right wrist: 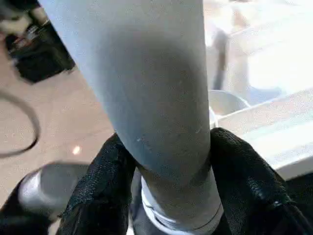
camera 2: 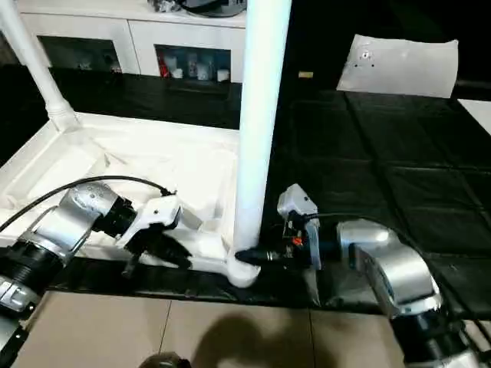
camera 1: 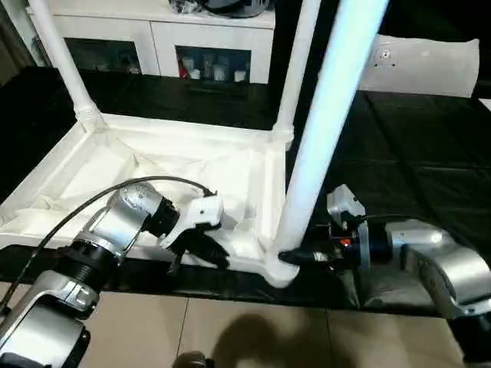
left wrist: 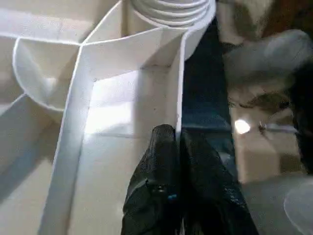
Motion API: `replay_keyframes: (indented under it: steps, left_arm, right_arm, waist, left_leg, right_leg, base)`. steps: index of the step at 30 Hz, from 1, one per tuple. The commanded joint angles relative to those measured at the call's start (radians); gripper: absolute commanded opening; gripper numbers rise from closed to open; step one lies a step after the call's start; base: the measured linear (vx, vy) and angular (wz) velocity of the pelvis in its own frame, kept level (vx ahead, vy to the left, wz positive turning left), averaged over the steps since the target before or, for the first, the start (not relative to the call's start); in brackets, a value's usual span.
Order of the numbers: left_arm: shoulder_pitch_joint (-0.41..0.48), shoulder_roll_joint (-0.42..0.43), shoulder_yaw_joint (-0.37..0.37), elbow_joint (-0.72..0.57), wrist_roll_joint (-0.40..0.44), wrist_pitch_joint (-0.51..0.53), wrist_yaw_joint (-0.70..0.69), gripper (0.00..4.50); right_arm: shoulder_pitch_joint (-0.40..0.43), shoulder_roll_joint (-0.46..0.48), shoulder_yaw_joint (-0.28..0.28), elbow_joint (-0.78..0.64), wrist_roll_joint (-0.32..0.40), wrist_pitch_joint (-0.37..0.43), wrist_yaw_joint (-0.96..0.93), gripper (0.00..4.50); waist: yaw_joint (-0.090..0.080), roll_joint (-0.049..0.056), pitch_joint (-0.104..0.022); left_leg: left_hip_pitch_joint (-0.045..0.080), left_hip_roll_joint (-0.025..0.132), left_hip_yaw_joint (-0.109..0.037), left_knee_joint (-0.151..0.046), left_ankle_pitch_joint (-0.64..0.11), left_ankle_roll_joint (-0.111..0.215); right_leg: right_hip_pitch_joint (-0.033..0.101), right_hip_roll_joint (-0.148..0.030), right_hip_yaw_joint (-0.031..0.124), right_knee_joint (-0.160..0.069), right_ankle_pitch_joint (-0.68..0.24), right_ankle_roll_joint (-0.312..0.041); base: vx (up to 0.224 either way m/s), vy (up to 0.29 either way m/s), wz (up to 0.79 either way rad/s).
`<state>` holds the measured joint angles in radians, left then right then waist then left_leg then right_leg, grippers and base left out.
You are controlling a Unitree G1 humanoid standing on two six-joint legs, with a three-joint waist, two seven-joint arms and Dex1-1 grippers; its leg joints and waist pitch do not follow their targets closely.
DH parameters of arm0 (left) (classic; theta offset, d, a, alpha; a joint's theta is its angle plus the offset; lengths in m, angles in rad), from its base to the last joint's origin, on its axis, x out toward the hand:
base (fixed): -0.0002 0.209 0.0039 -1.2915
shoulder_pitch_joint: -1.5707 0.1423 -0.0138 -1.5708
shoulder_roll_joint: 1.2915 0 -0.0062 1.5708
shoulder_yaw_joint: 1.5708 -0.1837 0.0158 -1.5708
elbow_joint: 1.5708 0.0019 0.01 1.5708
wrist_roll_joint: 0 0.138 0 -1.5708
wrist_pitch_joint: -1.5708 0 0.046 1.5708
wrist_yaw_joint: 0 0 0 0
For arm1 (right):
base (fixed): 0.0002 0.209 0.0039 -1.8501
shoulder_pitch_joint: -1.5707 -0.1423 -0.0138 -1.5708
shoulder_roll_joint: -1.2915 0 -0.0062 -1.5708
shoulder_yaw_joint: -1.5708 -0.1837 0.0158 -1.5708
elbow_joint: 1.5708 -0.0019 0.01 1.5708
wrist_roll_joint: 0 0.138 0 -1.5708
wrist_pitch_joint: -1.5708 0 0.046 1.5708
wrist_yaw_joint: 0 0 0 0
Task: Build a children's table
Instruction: Rotate leg to tighten
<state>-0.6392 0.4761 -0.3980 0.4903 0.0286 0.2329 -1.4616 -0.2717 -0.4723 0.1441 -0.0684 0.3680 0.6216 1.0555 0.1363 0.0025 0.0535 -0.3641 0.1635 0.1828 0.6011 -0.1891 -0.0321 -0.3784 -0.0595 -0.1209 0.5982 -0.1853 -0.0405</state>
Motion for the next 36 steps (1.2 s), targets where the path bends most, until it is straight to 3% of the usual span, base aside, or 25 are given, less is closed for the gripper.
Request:
replay_keyframes:
  steps: [1,4,6,7,9,13,14,17,19,22,26,30,31,35,36]
  left_arm:
    - [-0.038,-0.105,0.028,-0.006,-0.031,0.069,0.124,0.0]
    - [-0.06,-0.171,0.066,0.026,-0.026,0.116,0.254,0.0]
    - [-0.076,-0.209,0.09,0.049,-0.024,0.148,0.333,0.0]
    - [-0.1,-0.262,0.128,0.084,-0.017,0.189,0.461,0.0]
    - [-0.118,-0.302,0.16,0.103,-0.006,0.211,0.57,0.0]
    - [-0.128,-0.335,0.18,0.1,0.012,0.233,0.648,0.0]
    - [-0.127,-0.343,0.184,0.092,0.013,0.231,0.663,0.0]
    - [-0.123,-0.338,0.181,0.086,0.019,0.225,0.654,0.0]
    - [-0.109,-0.311,0.165,0.077,0.019,0.202,0.61,0.0]
    - [-0.086,-0.264,0.139,0.054,0.018,0.176,0.536,0.0]
    - [-0.074,-0.217,0.119,0.049,0.021,0.132,0.471,0.0]
    - [-0.064,-0.16,0.081,0.044,0.022,0.042,0.344,0.0]
    - [-0.059,-0.144,0.07,0.039,0.018,0.011,0.3,0.0]
    - [-0.045,-0.079,0.014,0.022,-0.001,-0.054,0.134,0.0]
    - [-0.045,-0.068,0.004,0.024,0.001,-0.067,0.108,0.0]
  right_arm:
    - [-0.022,0.109,-0.001,0.011,-0.025,0.033,-0.17,2.01]
    - [-0.048,0.201,-0.029,0.051,-0.058,0.056,-0.323,1.99]
    - [-0.061,0.241,-0.03,0.07,-0.084,0.059,-0.392,1.98]
    - [-0.081,0.309,-0.047,0.1,-0.109,0.074,-0.503,1.98]
    - [-0.102,0.371,-0.063,0.131,-0.135,0.085,-0.611,1.97]
    - [-0.126,0.442,-0.081,0.164,-0.17,0.091,-0.714,1.97]
    - [-0.129,0.456,-0.068,0.171,-0.188,0.05,-0.725,1.97]
    - [-0.123,0.468,-0.071,0.162,-0.186,0.027,-0.726,2.65]
    - [-0.105,0.45,-0.079,0.132,-0.175,0.013,-0.698,2.71]
    - [-0.081,0.398,-0.1,0.098,-0.154,-0.005,-0.643,3.1]
    - [-0.062,0.328,-0.109,0.069,-0.137,-0.017,-0.559,3.32]
    - [-0.041,0.207,-0.083,0.047,-0.126,-0.042,-0.396,3.79]
    - [-0.038,0.171,-0.075,0.044,-0.124,-0.049,-0.349,3.79]
    - [-0.041,0.058,-0.045,0.04,-0.097,-0.072,-0.183,4.22]
    - [-0.045,0.041,-0.036,0.041,-0.097,-0.077,-0.155,4.34]
  waist:
    - [-0.016,-0.003,-0.057]
    - [-0.037,-0.005,-0.053]
    - [-0.051,-0.005,-0.056]
    - [-0.058,-0.006,-0.058]
    - [-0.066,-0.008,-0.063]
    - [-0.07,-0.007,-0.066]
    - [-0.067,-0.006,-0.069]
    - [-0.066,-0.006,-0.072]
    - [-0.066,-0.002,-0.073]
    - [-0.066,-0.003,-0.069]
    - [-0.072,-0.003,-0.068]
    - [-0.071,-0.007,-0.069]
    - [-0.067,-0.003,-0.069]
    - [-0.061,-0.004,-0.066]
    - [-0.051,0.002,-0.065]
  left_leg:
    - [0.022,0.086,-0.036,-0.074,-0.204,0.005]
    - [0.031,0.079,-0.044,-0.075,-0.268,-0.021]
    - [0.03,0.082,-0.048,-0.077,-0.275,-0.026]
    - [0.025,0.083,-0.046,-0.078,-0.251,-0.021]
    - [0.025,0.081,-0.046,-0.075,-0.231,-0.017]
    - [0.015,0.074,-0.038,-0.071,-0.148,0.018]
    - [0.011,0.074,-0.038,-0.07,-0.116,0.028]
    - [0.009,0.077,-0.037,-0.069,-0.076,0.047]
    - [0.007,0.08,-0.038,-0.068,-0.054,0.065]
    - [0.008,0.081,-0.037,-0.071,-0.1,0.062]
    - [0.004,0.078,-0.036,-0.069,-0.102,0.068]
    - [0.006,0.081,-0.034,-0.067,-0.1,0.073]
    - [0.006,0.08,-0.036,-0.067,-0.102,0.074]
    - [0.008,0.084,-0.035,-0.067,-0.12,0.074]
    - [0.013,0.086,-0.032,-0.067,-0.128,0.07]
  right_leg:
    - [0.035,-0.125,0.076,-0.1,-0.426,-0.101]
    - [0.034,-0.129,0.066,-0.118,-0.529,-0.075]
    - [0.037,-0.128,0.065,-0.116,-0.504,-0.075]
    - [0.04,-0.128,0.071,-0.112,-0.463,-0.08]
    - [0.04,-0.129,0.072,-0.107,-0.411,-0.106]
    - [0.047,-0.125,0.079,-0.095,-0.307,-0.129]
    - [0.052,-0.125,0.079,-0.089,-0.264,-0.13]
    - [0.052,-0.122,0.08,-0.078,-0.182,-0.143]
    - [0.051,-0.12,0.08,-0.07,-0.128,-0.158]
    - [0.054,-0.122,0.079,-0.078,-0.18,-0.144]
    - [0.056,-0.122,0.08,-0.08,-0.183,-0.141]
    - [0.052,-0.118,0.079,-0.08,-0.196,-0.14]
    - [0.052,-0.119,0.078,-0.079,-0.198,-0.142]
    - [0.052,-0.121,0.079,-0.081,-0.223,-0.143]
    - [0.045,-0.119,0.081,-0.083,-0.232,-0.142]
  base:
    - [0.0,0.0,0.0]
    - [0.0,0.0,0.0]
    - [0.0,0.0,0.0]
    - [0.0,0.0,0.0]
    - [0.0,0.0,0.0]
    - [0.0,0.0,0.0]
    - [0.0,0.0,0.0]
    - [0.0,0.0,0.0]
    - [0.0,0.0,0.0]
    - [0.0,0.0,0.0]
    - [0.0,0.0,0.0]
    - [0.0,0.0,0.0]
    - [0.0,0.0,0.0]
    - [0.0,0.0,0.0]
    - [0.0,0.0,0.0]
